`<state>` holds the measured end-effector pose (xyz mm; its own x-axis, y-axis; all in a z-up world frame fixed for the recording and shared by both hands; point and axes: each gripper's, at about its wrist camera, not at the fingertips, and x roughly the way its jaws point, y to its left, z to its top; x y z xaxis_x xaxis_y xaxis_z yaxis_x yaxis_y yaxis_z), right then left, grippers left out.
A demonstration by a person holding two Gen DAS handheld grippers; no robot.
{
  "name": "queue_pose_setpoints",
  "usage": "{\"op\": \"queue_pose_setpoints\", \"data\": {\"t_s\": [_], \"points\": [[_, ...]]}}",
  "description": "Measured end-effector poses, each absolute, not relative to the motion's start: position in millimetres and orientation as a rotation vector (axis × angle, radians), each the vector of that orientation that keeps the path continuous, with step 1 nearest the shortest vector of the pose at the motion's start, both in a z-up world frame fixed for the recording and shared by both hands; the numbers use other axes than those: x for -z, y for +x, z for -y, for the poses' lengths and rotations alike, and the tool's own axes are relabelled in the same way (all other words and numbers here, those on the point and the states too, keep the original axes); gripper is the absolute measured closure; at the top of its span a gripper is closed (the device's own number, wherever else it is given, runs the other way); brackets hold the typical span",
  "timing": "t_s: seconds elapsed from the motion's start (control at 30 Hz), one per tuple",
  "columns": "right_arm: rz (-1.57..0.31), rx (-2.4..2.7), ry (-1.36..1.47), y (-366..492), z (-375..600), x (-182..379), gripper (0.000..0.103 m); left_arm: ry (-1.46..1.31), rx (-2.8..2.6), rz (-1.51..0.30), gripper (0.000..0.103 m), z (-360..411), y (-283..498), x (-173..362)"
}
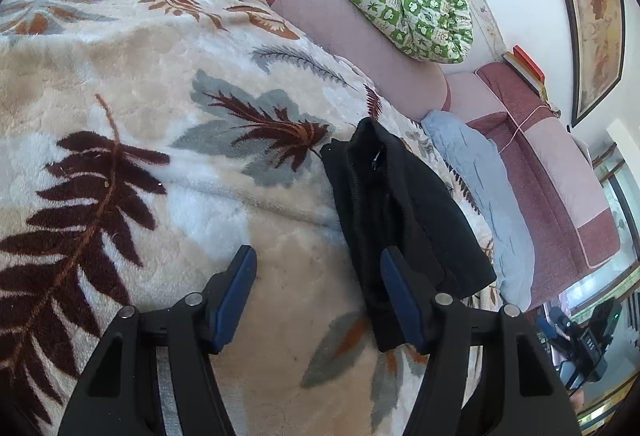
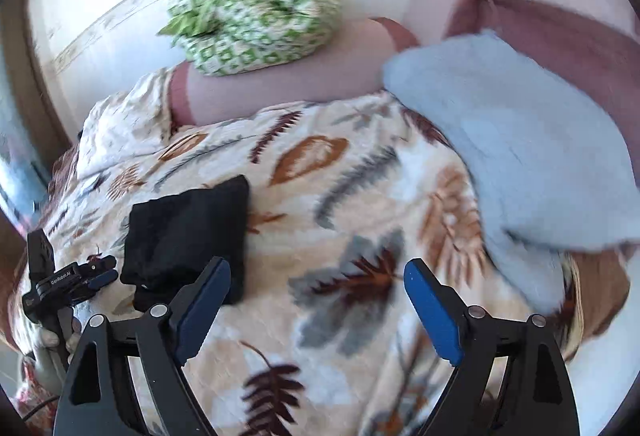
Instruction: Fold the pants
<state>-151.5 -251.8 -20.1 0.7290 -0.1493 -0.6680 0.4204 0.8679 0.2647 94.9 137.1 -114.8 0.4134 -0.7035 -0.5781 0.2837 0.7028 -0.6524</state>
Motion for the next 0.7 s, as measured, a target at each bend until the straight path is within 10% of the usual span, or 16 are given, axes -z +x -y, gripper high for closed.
{"op": "queue_pose_setpoints", "data": {"t_s": [0.13, 0.7], "points": [[-0.616, 0.336, 0.774, -197.9, 310.3, 64.2, 0.010, -0.445, 0.609, -0.945, 0.040, -129.7, 93.0, 113.5], [-0.675, 0.082, 0.623, -133.8, 257.0, 87.3, 0.010, -0.343, 0.553, -0.926, 0.039, -117.1, 87.5, 114.0]]}}
